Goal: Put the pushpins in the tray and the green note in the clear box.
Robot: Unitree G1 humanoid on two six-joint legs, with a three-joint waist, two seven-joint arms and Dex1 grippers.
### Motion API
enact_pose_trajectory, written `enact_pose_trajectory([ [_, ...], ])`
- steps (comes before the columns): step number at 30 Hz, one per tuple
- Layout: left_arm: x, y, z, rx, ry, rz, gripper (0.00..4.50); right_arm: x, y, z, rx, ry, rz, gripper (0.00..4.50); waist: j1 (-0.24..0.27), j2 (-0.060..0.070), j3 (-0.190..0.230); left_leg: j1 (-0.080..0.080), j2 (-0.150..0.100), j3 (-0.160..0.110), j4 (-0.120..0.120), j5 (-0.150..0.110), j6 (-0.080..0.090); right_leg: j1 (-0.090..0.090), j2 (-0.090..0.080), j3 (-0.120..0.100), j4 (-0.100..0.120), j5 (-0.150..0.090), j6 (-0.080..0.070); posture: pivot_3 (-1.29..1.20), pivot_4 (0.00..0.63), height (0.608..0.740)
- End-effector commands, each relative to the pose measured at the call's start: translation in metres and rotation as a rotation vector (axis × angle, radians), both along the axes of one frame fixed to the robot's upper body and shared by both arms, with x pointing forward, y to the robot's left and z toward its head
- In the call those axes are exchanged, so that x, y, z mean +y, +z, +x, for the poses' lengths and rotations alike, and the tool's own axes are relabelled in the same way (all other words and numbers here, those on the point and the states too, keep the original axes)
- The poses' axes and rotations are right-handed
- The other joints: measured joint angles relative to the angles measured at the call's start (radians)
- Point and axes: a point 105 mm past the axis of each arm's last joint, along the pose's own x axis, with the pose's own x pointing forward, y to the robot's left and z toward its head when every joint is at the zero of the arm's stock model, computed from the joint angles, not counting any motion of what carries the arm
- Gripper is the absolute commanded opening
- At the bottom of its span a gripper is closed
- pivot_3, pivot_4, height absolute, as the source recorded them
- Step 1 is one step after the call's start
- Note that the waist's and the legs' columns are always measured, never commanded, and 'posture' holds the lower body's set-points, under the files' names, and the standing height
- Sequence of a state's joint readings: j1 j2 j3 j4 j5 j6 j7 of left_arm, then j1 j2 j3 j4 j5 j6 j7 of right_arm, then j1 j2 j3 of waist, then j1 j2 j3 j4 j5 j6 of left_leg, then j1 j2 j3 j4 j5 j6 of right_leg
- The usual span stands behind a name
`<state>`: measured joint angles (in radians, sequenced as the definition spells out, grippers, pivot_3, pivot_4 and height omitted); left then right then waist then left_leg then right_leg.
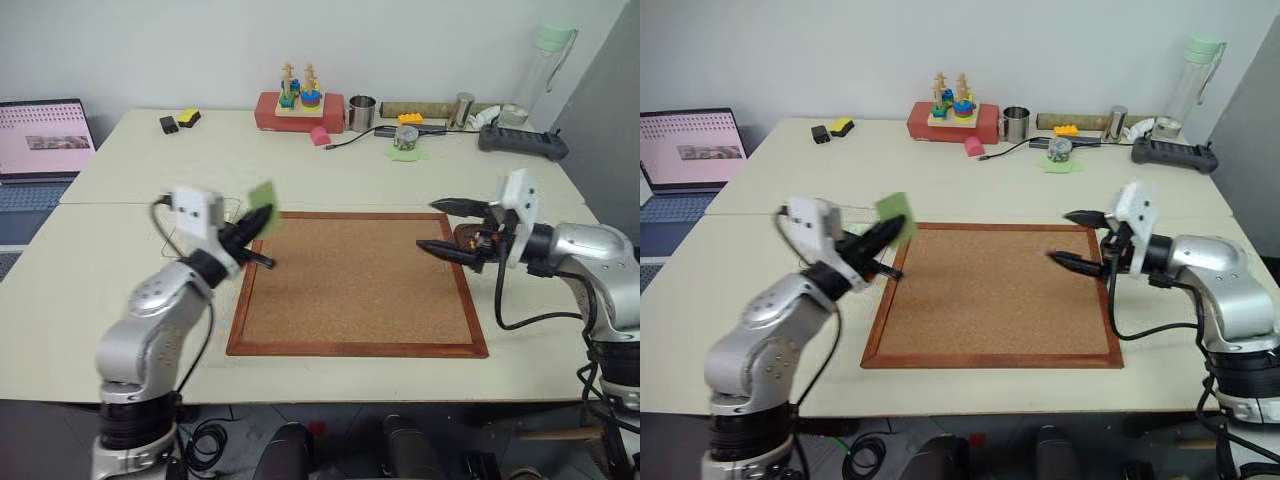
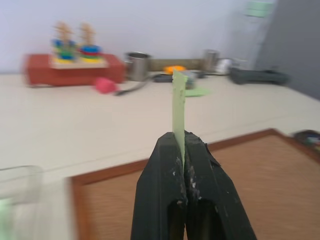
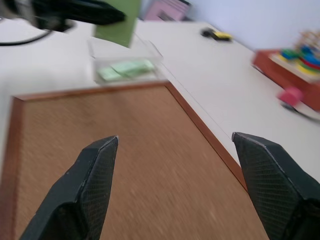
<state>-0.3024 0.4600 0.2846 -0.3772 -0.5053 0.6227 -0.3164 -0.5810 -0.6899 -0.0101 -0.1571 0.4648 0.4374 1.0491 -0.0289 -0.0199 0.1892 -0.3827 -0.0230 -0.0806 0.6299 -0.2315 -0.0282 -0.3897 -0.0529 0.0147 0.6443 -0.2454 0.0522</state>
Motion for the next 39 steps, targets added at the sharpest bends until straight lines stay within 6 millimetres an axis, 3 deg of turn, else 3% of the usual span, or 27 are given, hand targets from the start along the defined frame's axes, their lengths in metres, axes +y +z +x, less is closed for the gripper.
enact_pose_trajectory([
  [1,0.040,0.013,0.003,-0.034,0.175,0.049,0.00,0.018,0.027,-0.006,-0.059,0.096,0.032,3.81,0.000,0.000,0.000,0.000,0.000,0.000,0.000,0.000,0.000,0.000,0.000,0.000,0.000,0.000,0.000,0.00,0.150,0.740],
  [5,0.065,0.000,0.011,0.036,0.265,0.075,0.00,0.028,0.030,-0.006,-0.046,0.141,0.041,3.81,0.011,-0.001,0.000,-0.002,-0.001,-0.002,-0.001,0.000,0.000,-0.001,-0.001,-0.001,-0.001,0.001,-0.002,0.00,0.150,0.740],
  [12,0.070,-0.021,0.036,0.115,0.260,0.087,0.00,0.032,0.025,-0.007,-0.020,0.160,0.037,3.81,0.025,-0.001,0.000,-0.008,-0.001,-0.001,0.000,0.000,-0.001,-0.007,-0.001,-0.002,0.000,0.003,-0.004,0.00,0.150,0.740],
  [20,0.070,-0.012,0.041,0.110,0.202,0.166,1.34,0.036,0.013,-0.013,0.024,0.185,0.019,3.82,0.022,-0.001,0.000,-0.017,0.000,0.000,0.000,0.000,-0.001,-0.018,-0.001,-0.001,0.002,0.003,-0.005,0.00,0.150,0.740],
  [25,0.064,-0.001,0.033,0.087,0.161,0.213,2.24,0.035,0.010,-0.015,0.033,0.179,0.017,3.82,0.022,-0.001,0.000,-0.017,0.000,0.000,0.000,0.000,-0.001,-0.018,-0.001,0.000,0.002,0.003,-0.005,0.00,0.150,0.740],
  [33,0.065,0.025,0.003,0.070,0.111,0.266,3.74,0.029,0.009,-0.012,0.028,0.148,0.005,3.82,0.018,-0.001,0.000,-0.017,0.000,0.000,0.000,0.000,-0.001,-0.018,-0.001,0.000,0.003,0.003,-0.005,0.00,0.150,0.740],
  [39,0.073,0.022,-0.042,0.175,-0.048,0.460,3.74,0.000,0.006,-0.011,0.055,0.085,-0.069,3.82,0.005,-0.001,0.000,-0.017,0.000,0.000,-0.001,0.000,-0.001,-0.019,-0.001,0.001,0.002,0.003,-0.005,0.00,0.150,0.740],
])
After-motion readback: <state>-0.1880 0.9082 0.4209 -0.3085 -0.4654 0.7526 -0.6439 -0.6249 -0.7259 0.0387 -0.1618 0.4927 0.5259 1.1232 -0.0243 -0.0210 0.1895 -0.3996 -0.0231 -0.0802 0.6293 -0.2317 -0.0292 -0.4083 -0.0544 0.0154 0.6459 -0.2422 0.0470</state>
